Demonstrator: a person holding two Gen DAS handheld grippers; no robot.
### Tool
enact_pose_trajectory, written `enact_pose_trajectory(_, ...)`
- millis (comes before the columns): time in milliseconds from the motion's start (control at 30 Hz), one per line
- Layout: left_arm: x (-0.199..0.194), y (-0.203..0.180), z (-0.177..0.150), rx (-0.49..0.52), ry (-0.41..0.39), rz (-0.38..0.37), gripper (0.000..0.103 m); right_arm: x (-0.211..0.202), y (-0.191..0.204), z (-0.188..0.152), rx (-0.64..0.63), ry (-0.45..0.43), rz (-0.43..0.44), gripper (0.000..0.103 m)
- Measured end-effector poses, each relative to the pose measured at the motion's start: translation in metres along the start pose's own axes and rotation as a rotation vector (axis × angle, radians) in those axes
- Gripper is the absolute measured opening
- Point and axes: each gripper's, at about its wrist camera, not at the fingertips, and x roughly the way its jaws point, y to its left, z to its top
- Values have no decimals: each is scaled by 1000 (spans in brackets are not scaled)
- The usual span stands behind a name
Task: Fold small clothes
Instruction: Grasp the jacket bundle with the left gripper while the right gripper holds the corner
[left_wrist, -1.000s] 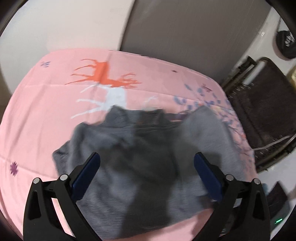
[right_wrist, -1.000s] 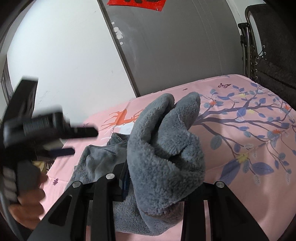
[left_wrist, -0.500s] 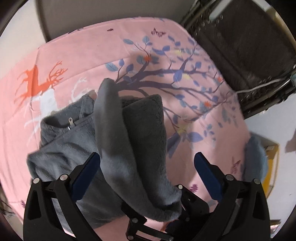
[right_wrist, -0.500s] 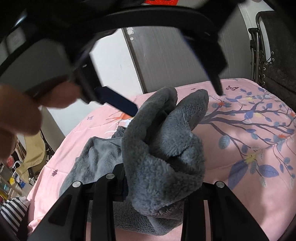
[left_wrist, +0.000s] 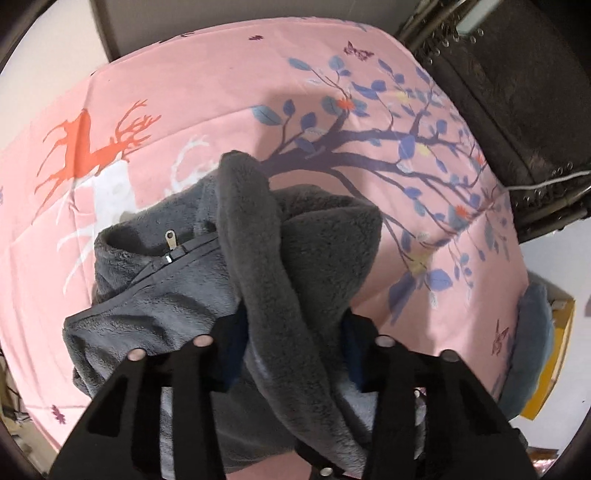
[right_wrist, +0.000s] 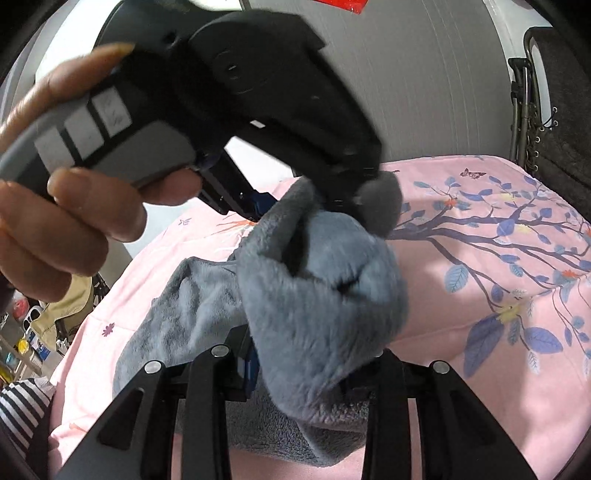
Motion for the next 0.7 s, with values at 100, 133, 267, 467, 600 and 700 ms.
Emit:
enact_pose_trajectory(100,-2,9,-2,-18,-22,-16,33,-2,3,-2,-17,-3,-8,39)
enact_pose_trajectory(133,-1,10,-2,-25,-26,-20,33,-3,3,-2,-21,-4,-11,43)
enact_pose_trajectory(267,-2,18,-6,-46,-42,-34,33,-12,7,-10,-59,-15,-48,53)
enact_pose_trajectory(467,-4,27,-10,-61,-63,-57,32,-15,9,-16,-82,-38,-80,28)
enact_pose_trajectory(600,-11,29,-11,-64,-87,-75,29,-18,7,-15,-65,-61,-73,23)
enact_pose_trajectory(700,-18,27,-13,-57,-111,-76,29,-21,8,-13,-69,-76,-71,22)
